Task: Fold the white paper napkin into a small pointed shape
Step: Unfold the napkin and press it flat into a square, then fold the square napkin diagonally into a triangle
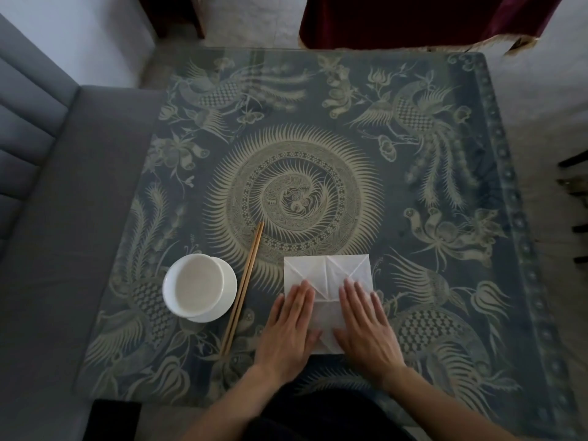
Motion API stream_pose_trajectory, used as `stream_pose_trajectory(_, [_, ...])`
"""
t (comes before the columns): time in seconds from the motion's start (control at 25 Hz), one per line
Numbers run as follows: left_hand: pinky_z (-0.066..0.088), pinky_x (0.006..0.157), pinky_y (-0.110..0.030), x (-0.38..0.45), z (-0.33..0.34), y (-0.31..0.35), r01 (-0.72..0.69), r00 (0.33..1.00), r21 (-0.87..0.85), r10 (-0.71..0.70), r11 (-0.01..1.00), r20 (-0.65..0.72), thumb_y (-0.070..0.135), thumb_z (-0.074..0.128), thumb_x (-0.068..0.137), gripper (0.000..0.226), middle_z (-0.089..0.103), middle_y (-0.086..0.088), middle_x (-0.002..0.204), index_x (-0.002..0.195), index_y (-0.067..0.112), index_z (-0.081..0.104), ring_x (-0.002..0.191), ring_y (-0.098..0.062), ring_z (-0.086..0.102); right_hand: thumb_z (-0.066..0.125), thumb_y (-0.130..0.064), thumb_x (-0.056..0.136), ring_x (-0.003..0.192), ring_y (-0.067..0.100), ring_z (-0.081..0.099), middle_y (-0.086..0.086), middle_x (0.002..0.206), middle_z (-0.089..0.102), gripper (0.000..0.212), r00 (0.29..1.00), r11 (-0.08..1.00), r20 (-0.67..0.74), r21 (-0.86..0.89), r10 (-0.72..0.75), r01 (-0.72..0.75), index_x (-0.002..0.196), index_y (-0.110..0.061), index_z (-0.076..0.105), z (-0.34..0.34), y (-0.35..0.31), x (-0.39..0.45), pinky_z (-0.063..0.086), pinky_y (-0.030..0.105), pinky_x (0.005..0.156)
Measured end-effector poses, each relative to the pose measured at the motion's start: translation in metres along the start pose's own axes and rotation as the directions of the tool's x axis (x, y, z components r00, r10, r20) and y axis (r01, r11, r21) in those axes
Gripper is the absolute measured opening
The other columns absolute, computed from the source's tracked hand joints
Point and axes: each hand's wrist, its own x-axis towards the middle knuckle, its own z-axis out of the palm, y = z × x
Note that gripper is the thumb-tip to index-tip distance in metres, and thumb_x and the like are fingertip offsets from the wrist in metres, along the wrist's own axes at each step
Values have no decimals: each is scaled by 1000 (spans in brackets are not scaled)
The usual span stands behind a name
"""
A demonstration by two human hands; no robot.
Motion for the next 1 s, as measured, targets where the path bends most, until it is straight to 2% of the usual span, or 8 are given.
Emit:
stream_pose_trajectory(0.08, [11, 116, -45, -9, 5, 2, 6, 1000, 37, -7, 999, 25, 46, 24, 104, 67, 4, -12, 164, 155, 5, 9, 150, -25, 5, 35, -44, 98, 146, 30, 20, 16, 159, 20, 68, 998, 999, 27, 2, -51, 51, 150, -1, 28, 9, -8, -15, 20, 51, 113])
stream_pose_trajectory(0.16, [13, 115, -47, -16, 2, -5, 41, 998, 67, -44, 997, 45, 45, 28, 102, 68, 8, -12, 163, 154, 5, 13, 150, -25, 8, 35, -47, 96, 145, 29, 25, 15, 157, 25, 69, 998, 1000, 54, -17, -12, 13, 148, -1, 33, 11, -7, -23, 21, 50, 113])
stream_pose_trajectory(0.36, [14, 114, -54, -40, -5, -29, 88, 991, 152, -102, 984, 83, 49, 19, 102, 67, 12, -9, 163, 154, 7, 17, 149, -25, 11, 26, -57, 97, 147, 26, 17, 11, 160, 21, 75, 989, 992, 84, -41, 126, -123, 151, -5, 25, 3, 22, -43, 16, 51, 116])
stream_pose_trajectory(0.48, [14, 115, -54, -52, -7, -36, 98, 991, 176, -113, 980, 77, 51, 23, 102, 67, 11, -8, 163, 154, 8, 18, 149, -25, 12, 28, -58, 96, 148, 25, 15, 10, 161, 20, 76, 977, 983, 114, -50, 180, -176, 152, -6, 23, -1, 36, -56, 13, 52, 117])
stream_pose_trajectory(0.64, [14, 115, -54, -53, -9, -34, 92, 992, 182, -105, 979, 65, 50, 26, 102, 67, 13, -9, 163, 154, 8, 20, 149, -26, 13, 27, -58, 96, 148, 25, 14, 10, 161, 21, 77, 974, 981, 121, -68, 190, -183, 151, -5, 24, -5, 36, -60, 15, 54, 116])
stream_pose_trajectory(0.88, [12, 116, -53, -46, -13, -37, 66, 997, 130, -69, 989, 17, 47, 26, 103, 64, 11, -8, 164, 155, 10, 19, 150, -24, 10, 26, -56, 97, 149, 24, 12, 10, 161, 20, 75, 983, 983, 35, -26, 181, -180, 152, -5, 24, -5, 36, -57, 13, 54, 116])
stream_pose_trajectory(0.92, [14, 116, -52, -39, -16, -38, 57, 998, 108, -57, 993, -9, 45, 28, 103, 62, 16, -8, 163, 155, 10, 20, 149, -25, 14, 26, -54, 98, 149, 24, 12, 9, 161, 20, 73, 981, 981, 9, -16, 193, -193, 151, -5, 25, -5, 36, -55, 13, 53, 116])
stream_pose_trajectory(1.0, [25, 113, -50, -16, -27, -35, -3, 998, 37, 6, 999, -70, 38, 36, 102, 57, 37, -10, 153, 152, 11, 30, 139, -28, 35, 28, -48, 99, 148, 26, 15, 10, 159, 22, 66, 986, 987, -31, -9, 163, -163, 149, -5, 32, -8, 34, -46, 15, 53, 116])
